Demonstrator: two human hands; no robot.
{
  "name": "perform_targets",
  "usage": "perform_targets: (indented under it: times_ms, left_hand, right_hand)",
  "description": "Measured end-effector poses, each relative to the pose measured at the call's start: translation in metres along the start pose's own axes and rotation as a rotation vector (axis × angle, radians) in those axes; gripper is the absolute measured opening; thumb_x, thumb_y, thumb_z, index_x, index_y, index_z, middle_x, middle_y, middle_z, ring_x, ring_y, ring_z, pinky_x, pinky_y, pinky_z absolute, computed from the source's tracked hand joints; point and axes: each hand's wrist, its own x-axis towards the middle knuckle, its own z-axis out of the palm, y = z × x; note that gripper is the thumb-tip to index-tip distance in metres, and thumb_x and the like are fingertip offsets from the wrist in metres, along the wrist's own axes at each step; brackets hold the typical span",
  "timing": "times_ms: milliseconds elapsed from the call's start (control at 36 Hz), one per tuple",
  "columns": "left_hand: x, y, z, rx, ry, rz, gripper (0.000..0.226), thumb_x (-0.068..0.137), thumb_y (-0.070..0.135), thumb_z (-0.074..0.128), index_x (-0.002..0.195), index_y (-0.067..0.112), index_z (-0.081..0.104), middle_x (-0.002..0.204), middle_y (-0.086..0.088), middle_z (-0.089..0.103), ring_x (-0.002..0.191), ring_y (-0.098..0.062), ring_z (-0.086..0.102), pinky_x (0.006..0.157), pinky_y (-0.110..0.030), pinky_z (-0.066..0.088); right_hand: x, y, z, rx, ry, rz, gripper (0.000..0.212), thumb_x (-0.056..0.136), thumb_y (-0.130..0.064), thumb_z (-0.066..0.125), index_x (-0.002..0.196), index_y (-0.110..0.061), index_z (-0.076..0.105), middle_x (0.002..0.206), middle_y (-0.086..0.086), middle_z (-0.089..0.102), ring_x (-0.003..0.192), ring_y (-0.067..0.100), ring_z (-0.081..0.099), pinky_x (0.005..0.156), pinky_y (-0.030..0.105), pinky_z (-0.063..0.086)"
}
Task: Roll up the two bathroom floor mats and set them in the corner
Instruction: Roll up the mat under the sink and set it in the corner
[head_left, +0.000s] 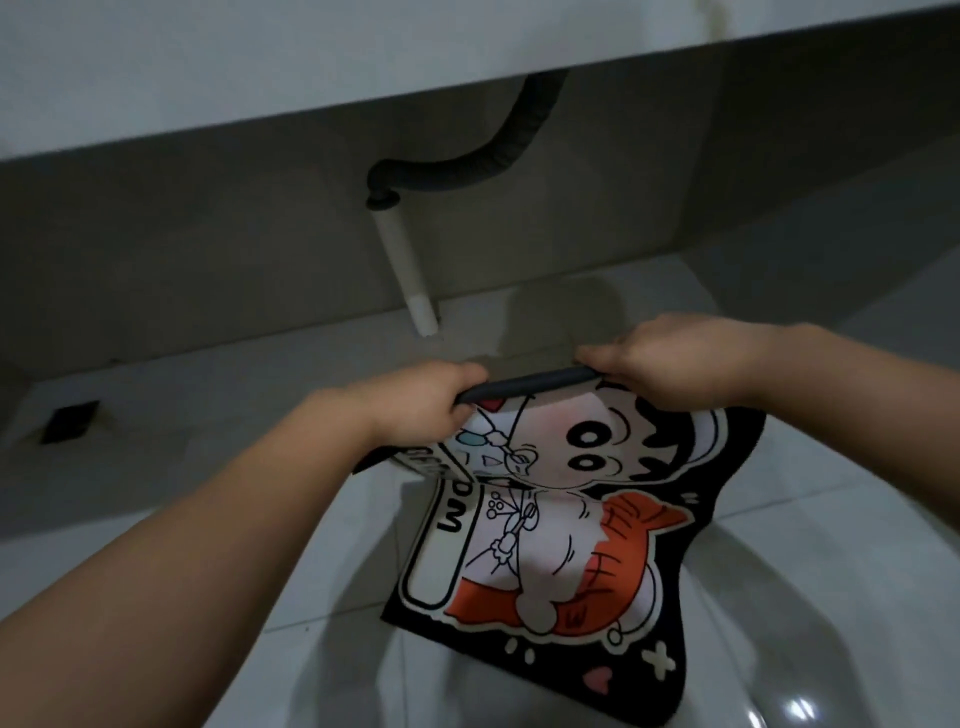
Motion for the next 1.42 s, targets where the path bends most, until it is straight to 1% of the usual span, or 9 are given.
perform_targets:
  times_ms: [83,222,444,583,667,750,972,1250,1417]
  left_hand:
    - [0.001,-0.01,0.005,0.008,0.008,-0.025,0.018,0.094,0.017,0.046,0.108,0.026,0.051,0.079,-0.008,0.057,0.07,-0.026,0.057,0.062,-0.036,0.046]
    - [0.004,-0.016,0.005,0.06,0.102,0.006,0.024,0.095,0.023,0.045,0.115,0.036,0.048,0.074,0.001,0.053,0.065,-0.018,0.052,0.056,-0.032,0.04]
    - [0.001,-0.017,-0.005,0.038,-0.048,-0.014,0.048,0.086,0.005,0.041,0.118,0.041,0.046,0.079,-0.004,0.054,0.07,-0.023,0.055,0.063,-0.037,0.047]
    - [-0.002,-0.029,0.009,0.024,0.072,0.066,0.044,0.09,0.012,0.042,0.124,0.039,0.037,0.113,-0.006,0.062,0.096,-0.026,0.06,0.081,-0.044,0.051]
    - [-0.003,-0.031,0.014,0.002,0.059,0.094,0.038,0.093,0.022,0.043,0.129,0.033,0.036,0.116,-0.007,0.062,0.098,-0.025,0.06,0.082,-0.042,0.051]
    - [-0.003,-0.033,0.013,-0.02,0.07,0.124,0.032,0.095,0.045,0.043,0.122,0.028,0.043,0.098,-0.004,0.064,0.084,-0.021,0.061,0.074,-0.042,0.052]
    - [-0.004,-0.028,0.012,0.013,0.12,0.115,0.043,0.091,0.058,0.03,0.109,0.024,0.049,0.086,-0.002,0.06,0.076,-0.021,0.058,0.07,-0.042,0.051]
    - [-0.004,-0.018,0.001,0.058,0.165,0.059,0.034,0.097,0.049,0.026,0.119,0.029,0.044,0.096,0.007,0.055,0.087,-0.019,0.052,0.074,-0.032,0.037]
    - [0.002,-0.018,-0.002,0.115,0.143,0.063,0.015,0.094,0.047,0.044,0.098,0.032,0.043,0.081,0.007,0.053,0.076,-0.017,0.052,0.06,-0.03,0.034]
  right_hand:
    - [0.001,-0.001,0.009,0.006,-0.035,0.036,0.071,0.087,-0.009,0.048,0.148,-0.032,0.018,0.12,0.01,0.06,0.101,0.028,0.058,0.078,0.035,0.049]
    - [0.004,-0.001,0.015,-0.056,-0.018,0.022,0.079,0.085,-0.004,0.044,0.151,-0.028,0.007,0.142,0.011,0.045,0.114,0.03,0.054,0.088,0.037,0.048]
    - [0.002,0.009,0.022,-0.098,0.011,-0.015,0.078,0.086,-0.01,0.044,0.15,-0.03,0.003,0.134,0.008,0.049,0.106,0.029,0.057,0.085,0.041,0.05]
    - [-0.003,0.008,0.011,-0.205,0.122,-0.074,0.064,0.09,-0.03,0.019,0.151,-0.025,0.0,0.129,0.006,0.048,0.097,0.028,0.059,0.074,0.036,0.049]
    - [-0.006,0.01,0.018,-0.187,0.236,-0.148,0.06,0.096,-0.041,0.025,0.151,-0.023,0.009,0.117,0.004,0.055,0.086,0.028,0.062,0.066,0.034,0.048]
    - [-0.006,0.011,0.026,-0.114,0.295,-0.189,0.071,0.091,-0.06,0.005,0.148,-0.021,0.023,0.108,0.006,0.061,0.081,0.03,0.064,0.064,0.036,0.052]
    - [-0.008,0.005,0.018,-0.134,0.372,-0.195,0.056,0.096,-0.043,0.022,0.135,-0.012,0.048,0.08,0.006,0.061,0.049,0.026,0.057,0.041,0.027,0.038]
    - [-0.008,0.004,0.012,-0.086,0.418,-0.039,0.068,0.089,-0.052,0.001,0.132,-0.022,0.045,0.106,0.002,0.063,0.085,0.027,0.064,0.06,0.032,0.044]
    - [-0.004,0.001,0.006,-0.072,0.317,0.01,0.04,0.093,-0.05,0.027,0.111,-0.022,0.05,0.105,0.002,0.061,0.088,0.027,0.062,0.061,0.032,0.037]
